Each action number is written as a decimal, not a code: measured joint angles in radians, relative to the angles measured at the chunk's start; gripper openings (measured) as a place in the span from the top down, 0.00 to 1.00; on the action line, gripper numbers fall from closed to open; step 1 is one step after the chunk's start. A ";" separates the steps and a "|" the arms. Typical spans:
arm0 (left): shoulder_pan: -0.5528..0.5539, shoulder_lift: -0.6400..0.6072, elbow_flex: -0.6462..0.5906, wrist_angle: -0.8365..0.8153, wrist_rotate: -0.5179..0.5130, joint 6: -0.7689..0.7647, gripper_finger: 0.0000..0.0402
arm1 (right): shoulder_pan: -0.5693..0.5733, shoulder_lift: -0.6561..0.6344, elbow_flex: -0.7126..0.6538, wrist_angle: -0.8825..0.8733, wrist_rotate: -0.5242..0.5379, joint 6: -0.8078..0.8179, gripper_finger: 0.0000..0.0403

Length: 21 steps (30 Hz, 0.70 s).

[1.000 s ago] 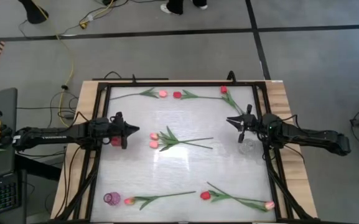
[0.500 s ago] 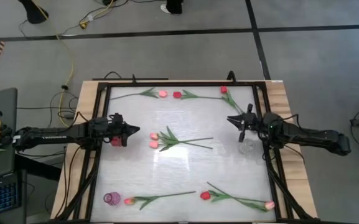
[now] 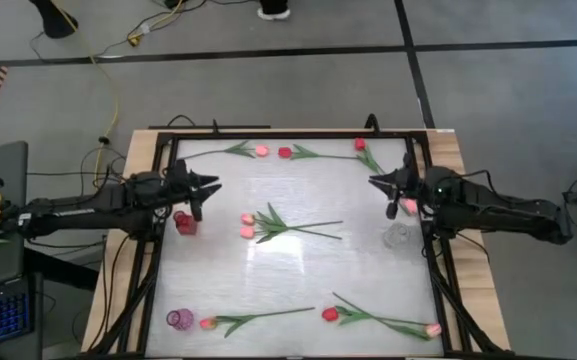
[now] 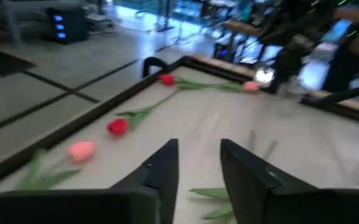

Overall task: Sort flowers into vase by color
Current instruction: Put the top right red flower into the transparent flower vase

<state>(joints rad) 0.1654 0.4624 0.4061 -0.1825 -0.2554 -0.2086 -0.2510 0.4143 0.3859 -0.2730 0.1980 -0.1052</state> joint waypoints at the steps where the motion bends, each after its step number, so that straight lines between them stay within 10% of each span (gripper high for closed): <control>1: 0.000 0.032 0.024 -0.008 -0.013 0.014 0.69 | 0.000 0.026 0.026 -0.036 0.014 0.013 0.81; 14: 0.118 0.453 0.249 0.025 0.055 0.215 0.51 | -0.100 0.317 0.288 -0.415 0.076 0.312 0.38; 21: 0.170 0.524 0.288 0.026 0.121 0.212 0.51 | -0.253 0.555 0.379 -0.477 -0.009 0.300 0.32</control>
<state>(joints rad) 0.3354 0.9859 0.6944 -0.1565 -0.1349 0.0032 -0.5042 0.9694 0.7649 -0.7496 0.1888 0.1946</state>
